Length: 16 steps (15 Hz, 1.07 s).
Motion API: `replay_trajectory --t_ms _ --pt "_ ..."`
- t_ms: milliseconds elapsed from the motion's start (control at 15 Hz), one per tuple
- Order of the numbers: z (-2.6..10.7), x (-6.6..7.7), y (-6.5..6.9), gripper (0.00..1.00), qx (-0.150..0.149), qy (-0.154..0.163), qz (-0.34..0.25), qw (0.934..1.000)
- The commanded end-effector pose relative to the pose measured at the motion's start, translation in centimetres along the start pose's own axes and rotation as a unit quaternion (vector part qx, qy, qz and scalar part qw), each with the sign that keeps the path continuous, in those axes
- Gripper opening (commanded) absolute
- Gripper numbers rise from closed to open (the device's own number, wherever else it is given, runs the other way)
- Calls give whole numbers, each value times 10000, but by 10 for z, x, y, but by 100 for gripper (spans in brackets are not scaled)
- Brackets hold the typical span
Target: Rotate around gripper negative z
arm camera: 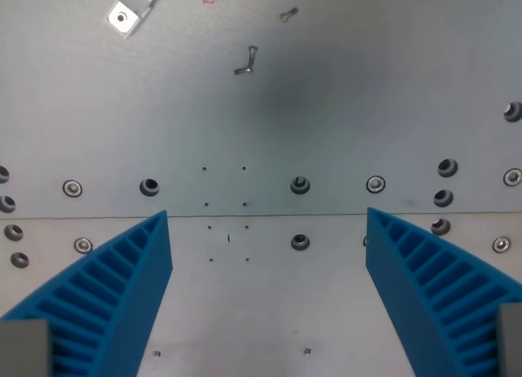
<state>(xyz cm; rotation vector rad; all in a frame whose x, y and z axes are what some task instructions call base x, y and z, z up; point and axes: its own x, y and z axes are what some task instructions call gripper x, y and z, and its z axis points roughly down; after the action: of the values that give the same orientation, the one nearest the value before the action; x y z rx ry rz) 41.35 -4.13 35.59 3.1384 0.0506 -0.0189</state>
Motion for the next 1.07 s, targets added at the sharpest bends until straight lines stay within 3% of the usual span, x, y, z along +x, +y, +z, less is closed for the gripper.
replay_trajectory --t_ms 67,1067 --pt "-3 0 0 100 -5 32 -663 9978" --pt "-3 0 0 100 -9 32 -1656 9862"
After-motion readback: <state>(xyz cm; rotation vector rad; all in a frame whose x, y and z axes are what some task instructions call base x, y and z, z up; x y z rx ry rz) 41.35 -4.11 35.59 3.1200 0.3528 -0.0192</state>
